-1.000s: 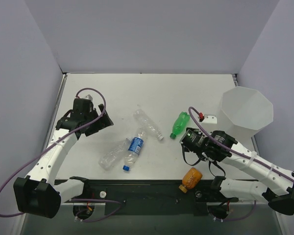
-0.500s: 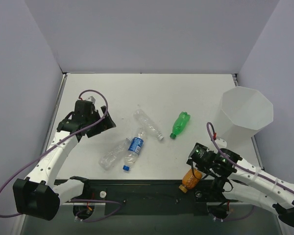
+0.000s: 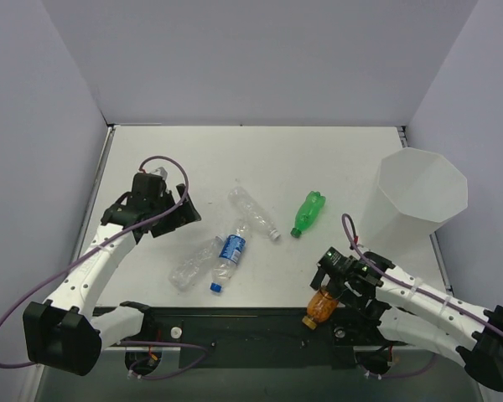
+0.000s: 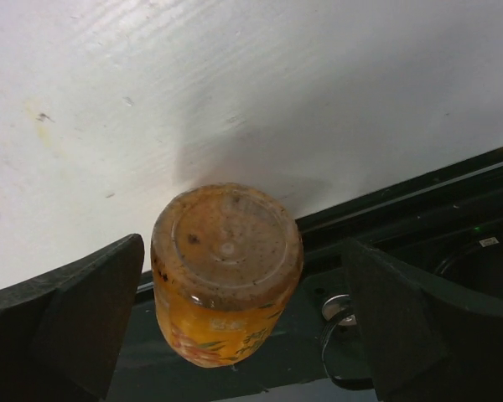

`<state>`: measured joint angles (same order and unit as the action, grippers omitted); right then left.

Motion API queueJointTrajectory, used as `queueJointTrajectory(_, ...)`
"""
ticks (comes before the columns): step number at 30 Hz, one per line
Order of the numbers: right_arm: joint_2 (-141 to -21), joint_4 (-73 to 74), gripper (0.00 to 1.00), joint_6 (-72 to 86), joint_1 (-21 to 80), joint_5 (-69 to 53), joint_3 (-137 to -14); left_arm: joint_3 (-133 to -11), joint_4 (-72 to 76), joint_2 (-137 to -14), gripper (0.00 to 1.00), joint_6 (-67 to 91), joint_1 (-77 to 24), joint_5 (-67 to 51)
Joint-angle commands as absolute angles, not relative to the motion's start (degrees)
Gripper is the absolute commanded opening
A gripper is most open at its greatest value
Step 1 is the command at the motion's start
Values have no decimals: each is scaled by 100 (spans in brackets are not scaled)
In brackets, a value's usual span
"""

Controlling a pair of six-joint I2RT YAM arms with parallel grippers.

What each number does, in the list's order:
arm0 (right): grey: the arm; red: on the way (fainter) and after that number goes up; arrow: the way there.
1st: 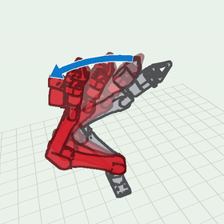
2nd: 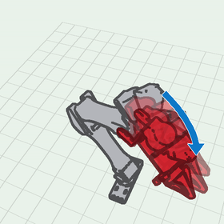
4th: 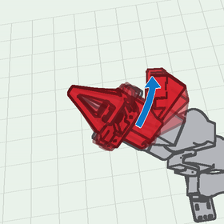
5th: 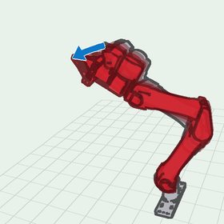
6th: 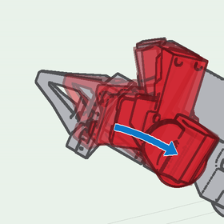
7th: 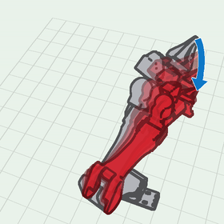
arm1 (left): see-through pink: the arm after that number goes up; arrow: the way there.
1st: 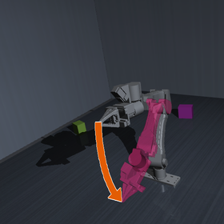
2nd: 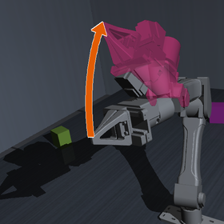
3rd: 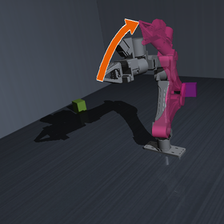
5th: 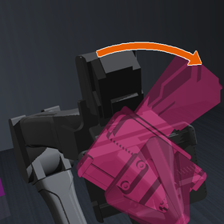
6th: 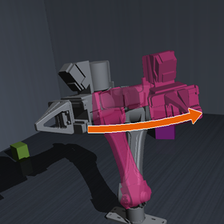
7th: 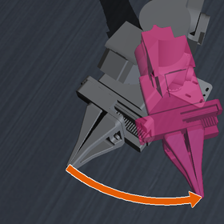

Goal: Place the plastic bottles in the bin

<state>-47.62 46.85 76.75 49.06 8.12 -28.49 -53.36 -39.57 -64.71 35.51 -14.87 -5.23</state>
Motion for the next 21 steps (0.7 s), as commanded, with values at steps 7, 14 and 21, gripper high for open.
queueJointTrajectory(7, -5624, 4808, 99, 7076, 5272, 606, -3331, -5291, -3630, -6539, 99, 3586, -1564, -518)
queueJointTrajectory(14, -6169, 4413, 97, 6996, 5634, 448, -3472, -5291, -3577, -6636, 99, 3586, -1582, -527)
queueJointTrajectory(21, -6451, 4078, 76, 6882, 5651, 561, -3480, -5291, -3603, -6636, 99, 3577, -1600, -501)
